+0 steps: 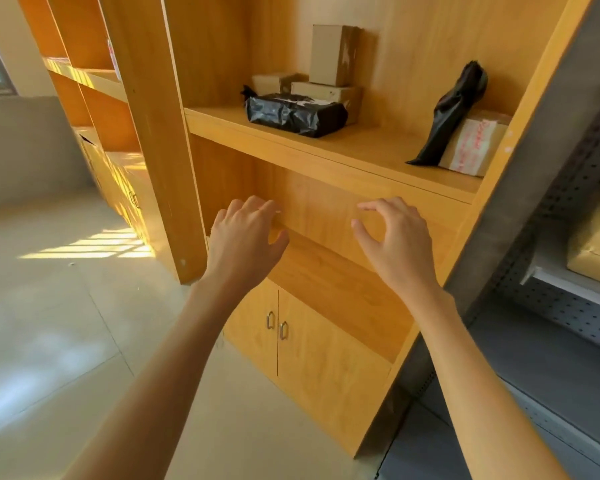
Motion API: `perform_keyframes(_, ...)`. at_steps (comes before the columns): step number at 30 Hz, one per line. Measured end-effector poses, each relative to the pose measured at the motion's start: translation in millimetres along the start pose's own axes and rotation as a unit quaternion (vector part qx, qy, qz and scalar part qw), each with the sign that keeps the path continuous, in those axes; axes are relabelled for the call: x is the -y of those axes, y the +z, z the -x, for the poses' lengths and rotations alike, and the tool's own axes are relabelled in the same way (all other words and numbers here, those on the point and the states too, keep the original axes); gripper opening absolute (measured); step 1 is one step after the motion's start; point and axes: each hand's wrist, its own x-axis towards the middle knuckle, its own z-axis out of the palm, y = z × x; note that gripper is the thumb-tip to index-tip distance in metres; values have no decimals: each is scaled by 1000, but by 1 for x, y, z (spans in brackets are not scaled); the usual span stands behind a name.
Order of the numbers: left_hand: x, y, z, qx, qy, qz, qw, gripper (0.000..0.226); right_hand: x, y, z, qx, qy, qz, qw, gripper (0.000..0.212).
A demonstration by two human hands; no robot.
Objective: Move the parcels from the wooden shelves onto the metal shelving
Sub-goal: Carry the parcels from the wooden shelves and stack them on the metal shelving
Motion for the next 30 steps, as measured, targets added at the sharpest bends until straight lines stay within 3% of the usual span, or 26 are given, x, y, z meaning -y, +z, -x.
perform_keyframes(19, 116, 74, -253, -47, 28, -13, 998, 41, -1, 143, -254, -15, -51, 3, 999, 42)
perform_keyframes(30, 178, 127, -392, -35, 163, 48, 985, 44, 3, 201, -363, 16, 11, 128, 992, 78)
